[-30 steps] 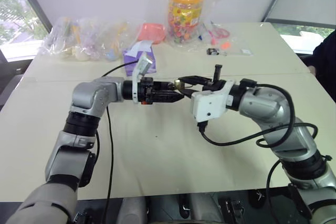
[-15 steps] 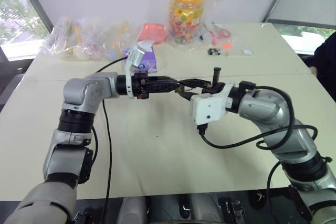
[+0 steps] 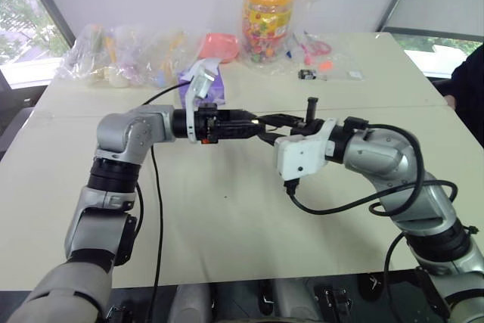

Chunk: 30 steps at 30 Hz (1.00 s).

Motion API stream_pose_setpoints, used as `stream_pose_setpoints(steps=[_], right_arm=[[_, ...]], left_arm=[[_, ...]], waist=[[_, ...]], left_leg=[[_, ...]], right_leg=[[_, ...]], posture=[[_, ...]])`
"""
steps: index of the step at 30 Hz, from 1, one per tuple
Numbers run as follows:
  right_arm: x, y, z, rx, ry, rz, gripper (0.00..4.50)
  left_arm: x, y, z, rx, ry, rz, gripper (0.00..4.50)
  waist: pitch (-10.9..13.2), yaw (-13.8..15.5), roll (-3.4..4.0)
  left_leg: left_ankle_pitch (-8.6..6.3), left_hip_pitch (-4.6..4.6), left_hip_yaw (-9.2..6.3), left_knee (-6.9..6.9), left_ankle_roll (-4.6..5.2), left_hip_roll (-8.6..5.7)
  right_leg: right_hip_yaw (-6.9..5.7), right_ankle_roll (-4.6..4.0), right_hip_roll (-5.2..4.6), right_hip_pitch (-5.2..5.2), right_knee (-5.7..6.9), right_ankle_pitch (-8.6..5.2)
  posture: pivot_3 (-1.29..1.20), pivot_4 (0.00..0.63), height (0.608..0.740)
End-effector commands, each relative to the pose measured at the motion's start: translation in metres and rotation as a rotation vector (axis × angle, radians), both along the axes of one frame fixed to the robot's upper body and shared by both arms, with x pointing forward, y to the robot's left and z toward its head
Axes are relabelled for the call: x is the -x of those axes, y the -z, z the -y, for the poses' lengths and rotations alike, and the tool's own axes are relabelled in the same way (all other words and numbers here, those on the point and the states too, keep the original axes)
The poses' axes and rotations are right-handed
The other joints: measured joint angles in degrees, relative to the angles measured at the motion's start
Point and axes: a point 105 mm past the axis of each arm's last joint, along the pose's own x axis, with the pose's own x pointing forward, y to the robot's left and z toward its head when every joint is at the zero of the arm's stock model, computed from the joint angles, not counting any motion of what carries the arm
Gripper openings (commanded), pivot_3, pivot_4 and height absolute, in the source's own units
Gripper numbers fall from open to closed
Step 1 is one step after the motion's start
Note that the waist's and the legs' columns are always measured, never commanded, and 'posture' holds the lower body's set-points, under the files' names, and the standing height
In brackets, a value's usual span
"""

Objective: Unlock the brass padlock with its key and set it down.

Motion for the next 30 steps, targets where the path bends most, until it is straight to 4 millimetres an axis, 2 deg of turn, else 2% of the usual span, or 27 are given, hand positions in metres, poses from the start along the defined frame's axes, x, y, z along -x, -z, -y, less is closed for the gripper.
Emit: stream_pose_setpoints(steps=[1,7,15,17,19,22,23,24,30], right_arm=[[0.007,-0.012,-0.003,-0.013,-0.027,0.052,0.65],[0.007,-0.013,-0.003,-0.013,-0.026,0.052,0.65],[0.006,-0.015,-0.003,-0.018,-0.025,0.05,0.65],[0.006,-0.016,-0.002,-0.022,-0.024,0.046,1.7],[0.005,-0.014,-0.001,-0.021,-0.019,0.023,2.51],[0.002,-0.008,0.011,-0.022,0.019,-0.087,4.11],[0.002,-0.006,0.016,-0.025,0.034,-0.132,4.48],[0.002,-0.005,0.02,-0.043,0.046,-0.185,4.48],[0.004,-0.022,0.041,-0.393,0.104,-0.578,4.48]], left_arm=[[0.0,-0.007,0.003,0.016,-0.001,0.047,2.72],[-0.002,-0.005,0.008,0.015,-0.011,0.066,0.01],[0.004,-0.003,0.009,-0.003,0.025,0.068,0.01],[0.004,-0.003,0.008,-0.007,0.024,0.075,0.0],[0.003,-0.004,0.006,-0.013,0.019,0.088,0.0],[0.001,-0.005,0.0,-0.033,0.016,0.119,0.0],[0.001,-0.004,-0.001,-0.042,0.021,0.135,0.0],[0.001,-0.004,-0.003,-0.048,0.024,0.148,0.0],[0.0,-0.008,-0.009,-0.071,0.039,0.234,0.0]], waist=[[0.0,0.0,0.0],[0.0,0.0,0.0],[0.0,0.0,0.0],[0.0,0.0,0.0],[0.0,0.0,0.0],[0.0,0.0,0.0],[0.0,0.0,0.0],[0.0,0.1,0.0],[0.0,0.1,0.0]], left_leg=[[0.0,0.0,0.0,0.0,0.0,0.0],[0.0,0.0,0.01,0.0,0.0,0.0],[0.0,0.0,0.0,0.0,0.0,0.0],[0.0,0.0,0.0,0.0,0.0,0.0],[0.0,0.0,0.0,0.0,0.0,0.0],[0.0,0.0,0.0,0.0,0.0,0.0],[0.0,0.0,0.0,0.0,0.0,0.0],[0.0,-0.01,0.01,0.0,0.0,0.0],[0.0,0.0,0.0,0.0,0.0,0.0]], right_leg=[[0.0,0.0,0.0,0.0,0.0,0.0],[0.0,0.0,-0.01,0.0,0.0,0.0],[0.0,0.0,0.01,0.0,0.0,0.0],[0.0,0.0,0.01,0.0,0.0,0.0],[0.0,0.0,0.0,0.0,0.0,0.0],[0.0,0.0,0.01,0.0,0.0,0.0],[0.0,0.0,0.0,0.0,0.0,0.0],[0.0,0.0,-0.01,0.0,-0.01,0.0],[-0.01,-0.01,-0.02,0.02,-0.01,0.01]], posture=[[0.0,0.15,0.74],[0.0,0.15,0.74],[0.0,0.15,0.74],[0.0,0.15,0.74],[0.0,0.15,0.74],[0.0,0.15,0.74],[0.0,0.15,0.74],[0.0,0.15,0.74],[0.0,0.15,0.74]])
